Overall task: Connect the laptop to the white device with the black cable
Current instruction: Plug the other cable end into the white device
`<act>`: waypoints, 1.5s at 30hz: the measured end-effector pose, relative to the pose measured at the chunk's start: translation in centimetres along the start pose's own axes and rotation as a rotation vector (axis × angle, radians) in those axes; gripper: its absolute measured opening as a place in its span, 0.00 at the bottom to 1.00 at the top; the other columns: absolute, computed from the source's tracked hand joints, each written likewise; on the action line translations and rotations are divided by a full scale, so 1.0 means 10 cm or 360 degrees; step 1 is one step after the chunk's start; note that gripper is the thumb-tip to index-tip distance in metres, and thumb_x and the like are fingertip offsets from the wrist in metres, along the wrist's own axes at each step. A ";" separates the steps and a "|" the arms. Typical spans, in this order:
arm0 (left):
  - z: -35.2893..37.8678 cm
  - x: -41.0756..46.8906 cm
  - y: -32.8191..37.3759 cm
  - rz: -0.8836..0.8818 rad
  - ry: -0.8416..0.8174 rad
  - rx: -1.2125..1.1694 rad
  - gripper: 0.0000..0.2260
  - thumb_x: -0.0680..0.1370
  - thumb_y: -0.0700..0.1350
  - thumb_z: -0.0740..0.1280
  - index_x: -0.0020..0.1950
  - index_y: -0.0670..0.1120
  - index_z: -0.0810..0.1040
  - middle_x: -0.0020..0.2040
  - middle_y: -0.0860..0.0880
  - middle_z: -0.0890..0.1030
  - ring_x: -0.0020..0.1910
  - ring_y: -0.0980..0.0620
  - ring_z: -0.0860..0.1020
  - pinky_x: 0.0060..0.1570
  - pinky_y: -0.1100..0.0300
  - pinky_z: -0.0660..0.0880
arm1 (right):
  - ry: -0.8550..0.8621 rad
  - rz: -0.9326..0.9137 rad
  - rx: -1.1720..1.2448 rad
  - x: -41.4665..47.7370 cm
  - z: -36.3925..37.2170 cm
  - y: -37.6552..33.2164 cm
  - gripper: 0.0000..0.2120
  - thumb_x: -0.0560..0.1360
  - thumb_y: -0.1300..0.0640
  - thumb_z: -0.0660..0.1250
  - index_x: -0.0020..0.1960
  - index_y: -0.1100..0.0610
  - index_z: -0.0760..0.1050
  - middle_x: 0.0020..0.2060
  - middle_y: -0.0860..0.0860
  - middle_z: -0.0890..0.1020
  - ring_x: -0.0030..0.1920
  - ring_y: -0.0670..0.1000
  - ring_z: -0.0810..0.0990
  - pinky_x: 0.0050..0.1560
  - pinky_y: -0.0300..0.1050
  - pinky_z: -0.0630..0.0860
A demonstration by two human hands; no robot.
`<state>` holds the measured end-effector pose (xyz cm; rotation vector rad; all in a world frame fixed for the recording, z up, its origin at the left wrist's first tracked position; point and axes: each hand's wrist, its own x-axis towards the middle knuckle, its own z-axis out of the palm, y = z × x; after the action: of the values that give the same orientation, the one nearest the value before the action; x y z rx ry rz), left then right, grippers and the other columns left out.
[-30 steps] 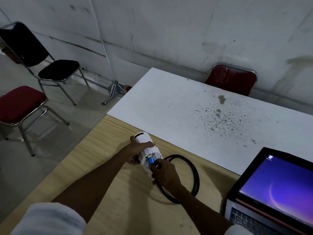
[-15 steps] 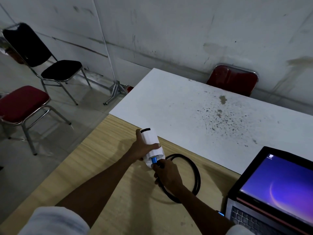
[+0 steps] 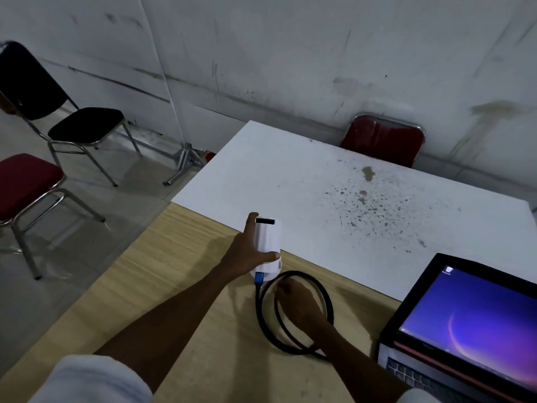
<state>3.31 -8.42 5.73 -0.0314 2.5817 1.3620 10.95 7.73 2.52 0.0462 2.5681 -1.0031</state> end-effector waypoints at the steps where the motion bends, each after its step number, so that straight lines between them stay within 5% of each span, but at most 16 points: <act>1: 0.02 0.06 0.03 0.0036 0.0006 -0.0002 0.49 0.61 0.60 0.78 0.72 0.63 0.49 0.64 0.47 0.74 0.58 0.43 0.77 0.55 0.42 0.79 | 0.0106 0.0053 -0.0079 -0.01 -0.04 0.13 0.12 0.80 0.53 0.61 0.60 0.57 0.76 0.57 0.55 0.81 0.56 0.55 0.79 0.58 0.49 0.75; 4: 0.07 0.26 0.13 0.0115 -0.0027 0.0027 0.49 0.62 0.59 0.78 0.73 0.64 0.48 0.64 0.45 0.74 0.57 0.42 0.76 0.55 0.41 0.78 | 0.0069 0.0345 -0.0258 -0.03 -0.14 0.48 0.23 0.79 0.53 0.61 0.73 0.51 0.62 0.75 0.56 0.63 0.71 0.64 0.64 0.69 0.58 0.67; 7: 0.17 0.44 0.22 0.0143 -0.0081 0.0049 0.49 0.62 0.60 0.78 0.73 0.65 0.48 0.63 0.43 0.74 0.56 0.41 0.76 0.55 0.39 0.78 | -0.0117 0.0454 -0.0326 -0.04 -0.23 0.72 0.28 0.79 0.56 0.59 0.76 0.47 0.54 0.79 0.54 0.50 0.74 0.68 0.55 0.70 0.64 0.64; 11: 0.34 0.61 0.22 0.0155 -0.0154 0.0066 0.49 0.61 0.61 0.77 0.72 0.66 0.49 0.60 0.42 0.76 0.54 0.40 0.78 0.54 0.40 0.78 | -0.0075 0.0349 -0.0529 -0.07 -0.23 0.84 0.24 0.77 0.60 0.59 0.73 0.51 0.61 0.78 0.50 0.53 0.70 0.65 0.62 0.60 0.55 0.75; 16: 0.60 0.80 0.21 0.0100 -0.0198 0.0167 0.51 0.61 0.63 0.77 0.73 0.67 0.46 0.54 0.39 0.77 0.49 0.37 0.78 0.49 0.46 0.78 | -0.0027 0.0248 -0.0559 -0.05 -0.25 0.89 0.22 0.77 0.61 0.58 0.71 0.52 0.65 0.77 0.48 0.57 0.67 0.62 0.65 0.58 0.52 0.76; 23: 0.72 0.98 0.18 -0.0034 -0.0280 0.0074 0.57 0.62 0.58 0.80 0.77 0.61 0.42 0.74 0.41 0.66 0.69 0.39 0.68 0.66 0.44 0.70 | 0.0014 0.0185 -0.0512 -0.01 -0.28 0.92 0.18 0.79 0.60 0.58 0.68 0.53 0.68 0.75 0.49 0.61 0.66 0.60 0.66 0.58 0.53 0.76; 30: 0.70 1.04 0.11 -0.0093 -0.0262 0.0107 0.54 0.61 0.62 0.79 0.77 0.51 0.52 0.74 0.44 0.67 0.70 0.43 0.69 0.66 0.46 0.71 | 0.0109 0.0167 -0.0392 0.04 -0.26 0.88 0.14 0.79 0.58 0.59 0.64 0.51 0.72 0.70 0.51 0.68 0.64 0.60 0.69 0.57 0.52 0.74; 36: 0.54 1.17 0.07 -0.0120 -0.0240 0.0099 0.52 0.63 0.59 0.79 0.78 0.49 0.51 0.74 0.43 0.66 0.70 0.42 0.68 0.67 0.43 0.71 | 0.0073 0.0156 -0.0334 0.19 -0.25 0.83 0.17 0.79 0.57 0.59 0.67 0.49 0.70 0.70 0.50 0.70 0.65 0.59 0.69 0.61 0.50 0.71; 45: 0.04 1.29 -0.16 -0.0108 -0.0209 0.0047 0.48 0.66 0.53 0.79 0.77 0.48 0.55 0.73 0.45 0.69 0.68 0.43 0.71 0.67 0.44 0.72 | 0.0109 0.0161 -0.0449 0.32 -0.19 0.69 0.17 0.80 0.55 0.58 0.68 0.46 0.69 0.68 0.52 0.68 0.64 0.58 0.67 0.52 0.47 0.75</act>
<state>-9.03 -7.93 1.54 -0.0234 2.4692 1.2583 8.47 13.79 -1.84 0.1346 2.7138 -0.6064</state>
